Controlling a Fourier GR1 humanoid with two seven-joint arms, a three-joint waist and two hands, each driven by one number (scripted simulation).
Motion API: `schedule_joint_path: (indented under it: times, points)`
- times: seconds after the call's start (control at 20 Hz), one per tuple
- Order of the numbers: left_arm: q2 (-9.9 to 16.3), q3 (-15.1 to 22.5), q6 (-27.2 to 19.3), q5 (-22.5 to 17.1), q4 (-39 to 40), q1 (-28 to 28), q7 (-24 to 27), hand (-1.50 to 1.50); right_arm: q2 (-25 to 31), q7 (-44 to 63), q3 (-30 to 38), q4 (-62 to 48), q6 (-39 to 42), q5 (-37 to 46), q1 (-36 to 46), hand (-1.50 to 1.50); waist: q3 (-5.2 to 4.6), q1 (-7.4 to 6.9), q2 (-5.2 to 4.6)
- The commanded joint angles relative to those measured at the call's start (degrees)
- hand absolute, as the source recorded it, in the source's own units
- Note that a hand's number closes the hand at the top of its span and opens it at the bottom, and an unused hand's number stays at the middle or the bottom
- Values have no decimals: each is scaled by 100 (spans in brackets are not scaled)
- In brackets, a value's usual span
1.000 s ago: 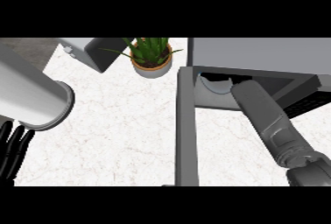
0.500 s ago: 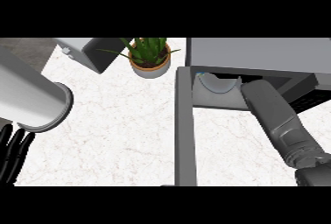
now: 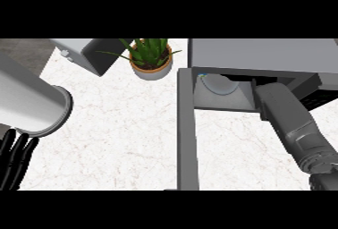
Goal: Pick up the milk, place it into the microwave and close the microwave
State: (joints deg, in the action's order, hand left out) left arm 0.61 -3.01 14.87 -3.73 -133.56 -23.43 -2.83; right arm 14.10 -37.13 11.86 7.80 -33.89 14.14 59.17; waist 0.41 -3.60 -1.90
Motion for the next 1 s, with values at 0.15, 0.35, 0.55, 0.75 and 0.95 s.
schedule_joint_path:
  times: [0.15,0.35,0.55,0.75,0.95]
  points:
    - [-59,135,3,24,85,-229,140,-150,79,-421,346,234,741,-381,-296,-150,-33,134,114]
    - [-60,65,-59,9,82,-173,106,-150,87,-492,511,347,1280,-594,-446,-150,-35,212,145]
    - [-59,338,-35,10,-72,-581,278,-150,187,-418,502,430,1598,-626,-630,-150,-38,222,167]
    - [-24,415,-142,60,-189,-282,-116,-150,4,-533,490,562,2395,-749,-871,-150,-37,298,176]
    - [-59,483,-171,31,-153,-578,197,-150,-296,-535,408,726,2144,-736,-1429,-150,-45,376,229]
